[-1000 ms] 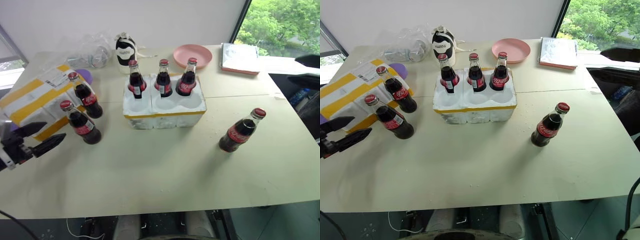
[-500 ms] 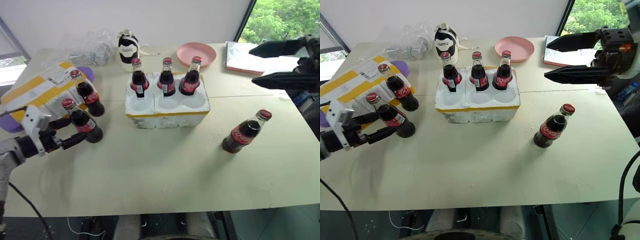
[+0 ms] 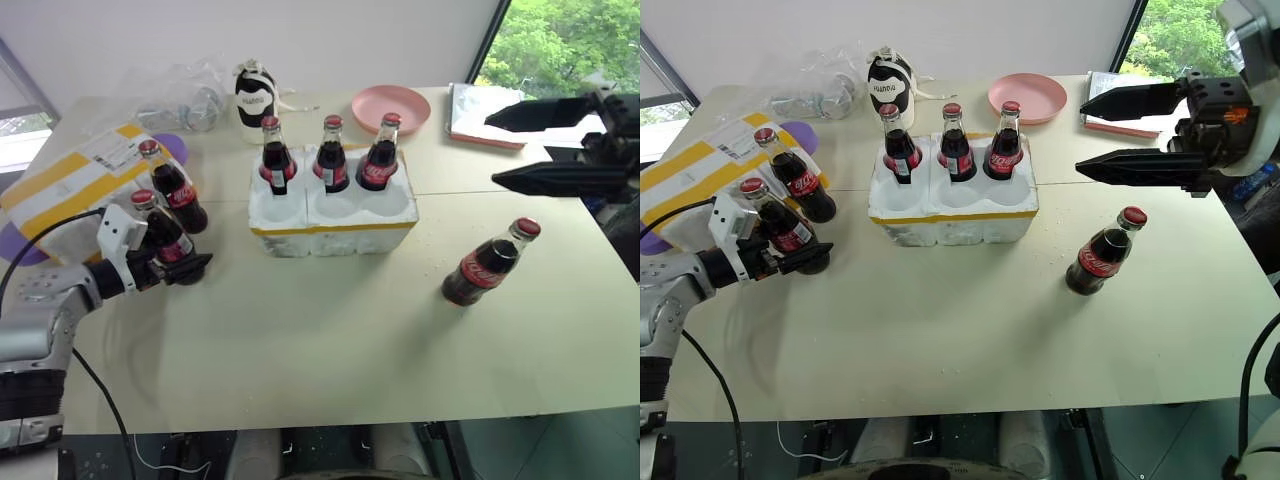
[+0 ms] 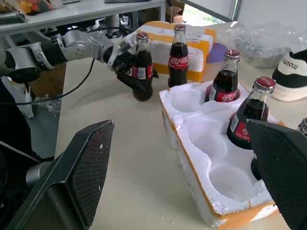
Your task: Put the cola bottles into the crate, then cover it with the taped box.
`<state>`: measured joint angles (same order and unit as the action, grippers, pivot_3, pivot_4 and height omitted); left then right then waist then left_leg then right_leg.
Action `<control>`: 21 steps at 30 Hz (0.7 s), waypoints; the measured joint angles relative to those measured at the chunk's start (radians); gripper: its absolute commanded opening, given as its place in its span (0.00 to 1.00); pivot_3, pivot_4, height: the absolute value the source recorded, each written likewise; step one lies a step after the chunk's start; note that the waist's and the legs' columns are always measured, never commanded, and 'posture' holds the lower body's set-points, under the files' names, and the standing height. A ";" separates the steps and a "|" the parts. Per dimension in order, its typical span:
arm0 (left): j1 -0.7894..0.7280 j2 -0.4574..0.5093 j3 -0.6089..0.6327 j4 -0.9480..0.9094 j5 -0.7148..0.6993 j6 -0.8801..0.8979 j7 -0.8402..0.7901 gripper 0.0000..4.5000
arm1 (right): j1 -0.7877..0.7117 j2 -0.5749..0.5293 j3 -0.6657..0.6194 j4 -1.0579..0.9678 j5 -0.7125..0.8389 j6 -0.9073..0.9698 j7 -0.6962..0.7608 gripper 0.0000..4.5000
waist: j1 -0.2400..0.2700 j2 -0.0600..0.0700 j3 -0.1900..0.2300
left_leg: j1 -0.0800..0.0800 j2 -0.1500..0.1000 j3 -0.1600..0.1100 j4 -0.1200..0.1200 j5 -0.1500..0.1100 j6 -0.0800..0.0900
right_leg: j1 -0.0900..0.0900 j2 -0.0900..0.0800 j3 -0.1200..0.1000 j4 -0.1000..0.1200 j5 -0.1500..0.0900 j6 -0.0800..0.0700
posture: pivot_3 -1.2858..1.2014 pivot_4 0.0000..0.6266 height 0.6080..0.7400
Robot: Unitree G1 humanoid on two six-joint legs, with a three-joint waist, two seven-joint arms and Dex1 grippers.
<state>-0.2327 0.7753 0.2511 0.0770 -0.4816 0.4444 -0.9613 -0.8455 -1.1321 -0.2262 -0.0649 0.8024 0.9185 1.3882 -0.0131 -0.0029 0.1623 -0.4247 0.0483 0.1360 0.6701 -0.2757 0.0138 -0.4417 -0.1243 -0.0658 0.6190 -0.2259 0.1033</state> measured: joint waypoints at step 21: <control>-0.612 0.026 -0.120 -0.144 -0.249 0.407 -0.081 0.64 | 0.173 -0.002 -0.065 -0.061 0.022 -0.016 -0.114 1.00 | 0.025 -0.012 0.007 | -0.003 0.000 -0.001 0.015 0.001 -0.002 | 0.004 0.002 0.000 0.007 0.001 0.003 | 0.52 0.24 1.00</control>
<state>-0.8446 0.8009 0.1308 -0.0675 -0.7302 0.8513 -1.0420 -0.6721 -1.1342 -0.2907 -0.1258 0.8242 0.9023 1.2747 0.0117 -0.0152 0.1695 -0.4272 0.0482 0.1353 0.6853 -0.2744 0.0117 -0.4375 -0.1223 -0.0659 0.6257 -0.2250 0.1060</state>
